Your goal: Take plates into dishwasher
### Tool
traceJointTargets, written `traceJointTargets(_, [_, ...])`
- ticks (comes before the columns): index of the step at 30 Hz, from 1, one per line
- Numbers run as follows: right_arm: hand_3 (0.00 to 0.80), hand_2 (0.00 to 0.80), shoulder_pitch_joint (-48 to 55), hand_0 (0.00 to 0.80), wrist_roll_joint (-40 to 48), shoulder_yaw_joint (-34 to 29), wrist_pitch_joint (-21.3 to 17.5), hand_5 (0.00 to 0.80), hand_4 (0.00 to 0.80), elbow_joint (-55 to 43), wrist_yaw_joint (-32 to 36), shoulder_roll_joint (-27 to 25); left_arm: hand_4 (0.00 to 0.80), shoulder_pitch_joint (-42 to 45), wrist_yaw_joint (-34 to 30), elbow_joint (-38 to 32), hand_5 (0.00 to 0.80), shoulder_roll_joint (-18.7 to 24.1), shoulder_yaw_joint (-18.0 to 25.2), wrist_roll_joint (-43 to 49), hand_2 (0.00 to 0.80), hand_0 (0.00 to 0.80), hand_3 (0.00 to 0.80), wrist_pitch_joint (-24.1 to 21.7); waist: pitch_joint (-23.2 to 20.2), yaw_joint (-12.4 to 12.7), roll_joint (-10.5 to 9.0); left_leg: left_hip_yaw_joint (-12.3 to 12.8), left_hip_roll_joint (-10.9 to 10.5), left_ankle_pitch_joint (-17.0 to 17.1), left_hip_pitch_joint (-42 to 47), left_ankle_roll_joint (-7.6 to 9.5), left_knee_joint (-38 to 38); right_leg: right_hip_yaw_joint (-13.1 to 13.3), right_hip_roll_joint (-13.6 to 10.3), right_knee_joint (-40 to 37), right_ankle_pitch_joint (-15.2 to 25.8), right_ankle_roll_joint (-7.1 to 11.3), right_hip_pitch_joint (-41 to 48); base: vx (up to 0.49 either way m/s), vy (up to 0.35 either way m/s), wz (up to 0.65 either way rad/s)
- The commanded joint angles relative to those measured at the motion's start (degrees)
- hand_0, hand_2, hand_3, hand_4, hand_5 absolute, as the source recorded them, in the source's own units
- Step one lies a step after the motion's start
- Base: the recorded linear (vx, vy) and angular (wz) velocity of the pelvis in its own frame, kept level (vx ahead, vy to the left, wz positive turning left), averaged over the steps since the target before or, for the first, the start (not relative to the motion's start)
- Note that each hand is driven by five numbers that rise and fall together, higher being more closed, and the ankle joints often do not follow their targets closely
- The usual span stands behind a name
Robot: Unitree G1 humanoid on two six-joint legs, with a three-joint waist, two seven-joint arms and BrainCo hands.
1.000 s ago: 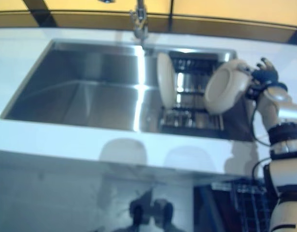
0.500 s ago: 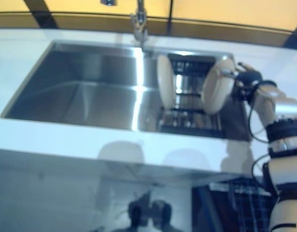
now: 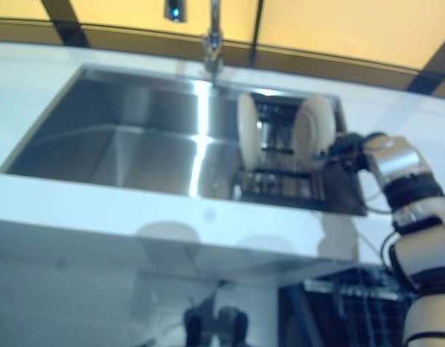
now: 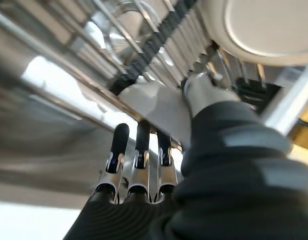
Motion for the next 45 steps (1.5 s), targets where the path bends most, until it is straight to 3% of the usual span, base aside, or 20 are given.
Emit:
traceJointTargets(1, [0.8,0.8,-8.2,0.8,-6.0,5.2,0.0,0.8,0.8,5.2,-3.4,-0.9,0.0,0.1,0.7,1.0,0.0,1.3,-1.9,0.2,0.0,0.0,0.0,0.0,-1.8,1.9,-0.3,1.2,-0.8,-2.1,-1.3,0.39,-0.3,0.1,0.7,0.0,-3.2,1.63,1.7,0.0,0.0,0.0])
traceJointTargets(7, [0.8,0.8,-12.0,0.8,-2.7,6.3,-0.7,0.8,0.8,6.4,-11.6,-1.2,0.0,0.3,1.0,0.9,0.0,1.6,-2.4,0.2,0.0,0.0,0.0,-0.2,-2.1,2.4,-0.68,0.9,-0.8,-2.1,-1.3,0.4,-0.3,-0.1,0.7,0.0,-3.3,1.69,1.8,0.0,0.0,0.0])
traceJointTargets(19, [0.8,0.8,-10.1,0.8,5.5,2.2,-7.8,0.8,0.8,1.3,-24.0,-2.3,0.0,0.8,0.5,0.7,0.0,1.6,-2.2,0.7,0.0,0.0,0.0,-0.4,-2.9,2.1,-0.85,1.1,-0.7,-2.5,-0.6,0.47,-0.3,0.3,0.9,0.0,-3.6,1.65,2.3,0.0,0.0,0.0])
traceJointTargets(24, [0.8,0.8,-9.5,0.8,7.7,1.5,-9.8,0.8,0.8,-0.6,-25.1,-3.4,0.0,0.9,0.4,0.4,0.0,1.6,-2.0,1.0,0.0,0.0,0.0,0.0,-3.8,1.8,-0.93,1.2,-0.7,-2.8,0.0,0.45,-0.3,0.5,1.0,0.0,-3.8,1.7,2.9,0.0,0.0,0.0])
traceJointTargets(33, [0.8,0.8,-7.7,0.8,14.1,-1.9,-16.8,0.8,0.8,-4.6,-28.7,-3.5,0.0,1.4,0.0,0.7,0.0,1.2,-1.9,1.7,0.0,0.0,0.0,-0.1,-5.6,1.6,-1.22,1.4,-0.6,-3.6,1.5,0.41,-0.3,0.6,1.1,0.0,-4.4,1.7,4.3,0.0,0.0,0.0])
traceJointTargets(45, [0.8,0.8,-8.6,0.8,13.8,-1.4,-17.0,0.8,0.8,-4.5,-27.1,-8.3,0.0,2.4,-0.3,1.8,0.0,0.9,-1.6,4.1,0.0,0.0,0.0,-0.6,-9.3,0.2,-2.3,3.3,-0.4,-5.2,4.7,0.75,-0.3,2.1,1.4,0.0,-4.7,1.97,6.6,0.003,0.019,-0.03])
